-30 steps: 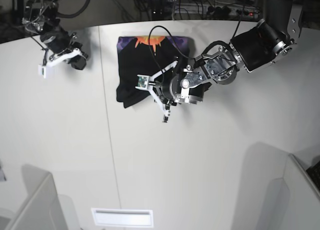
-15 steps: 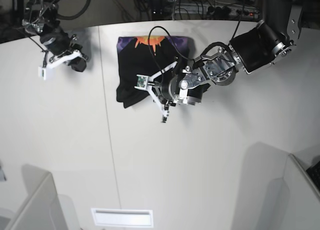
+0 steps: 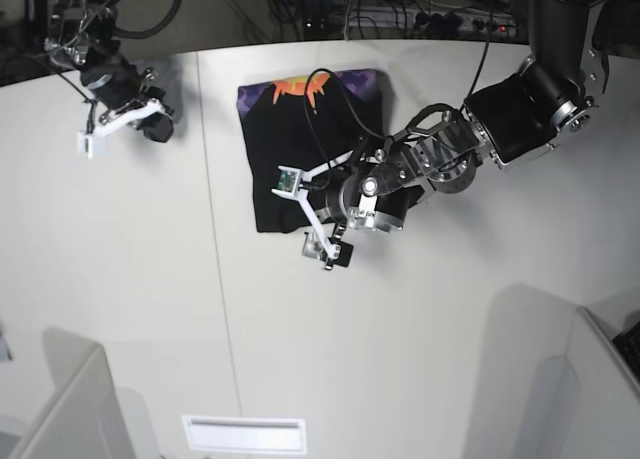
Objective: Fold the T-shirt properly
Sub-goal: 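Grasp the bundle with the left gripper and rotate it to square it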
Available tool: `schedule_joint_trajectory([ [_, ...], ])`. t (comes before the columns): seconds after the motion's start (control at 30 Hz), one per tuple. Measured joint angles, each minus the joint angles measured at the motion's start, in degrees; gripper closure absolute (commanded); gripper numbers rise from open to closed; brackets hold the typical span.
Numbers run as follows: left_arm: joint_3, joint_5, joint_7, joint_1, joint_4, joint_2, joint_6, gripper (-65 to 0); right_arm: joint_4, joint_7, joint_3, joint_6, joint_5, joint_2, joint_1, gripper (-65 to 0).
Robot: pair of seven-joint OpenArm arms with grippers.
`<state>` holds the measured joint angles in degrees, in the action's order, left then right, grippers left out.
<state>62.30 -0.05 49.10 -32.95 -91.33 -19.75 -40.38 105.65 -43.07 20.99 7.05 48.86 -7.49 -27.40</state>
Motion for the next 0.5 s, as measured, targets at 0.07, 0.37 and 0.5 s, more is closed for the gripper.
schedule_joint_trajectory([
  [0.07, -1.8, -0.2, 0.0, -0.1, -2.8, 0.1, 0.0, -57.4, 0.0, 0.0, -0.1, 0.0, 0.0, 0.0, 0.0, 0.0],
  [0.37, -32.3, 0.9, 0.2, 14.3, -18.1, 4.9, 0.0, -54.0, 5.2, -0.1, -0.4, -0.2, -4.2, 0.0, -1.4, 0.0],
  [0.5, -40.0, 0.9, 0.1, 21.0, -21.7, 4.7, 0.0, -20.6, 9.8, 0.4, -0.4, 0.5, -9.4, 0.0, -2.3, 0.0],
])
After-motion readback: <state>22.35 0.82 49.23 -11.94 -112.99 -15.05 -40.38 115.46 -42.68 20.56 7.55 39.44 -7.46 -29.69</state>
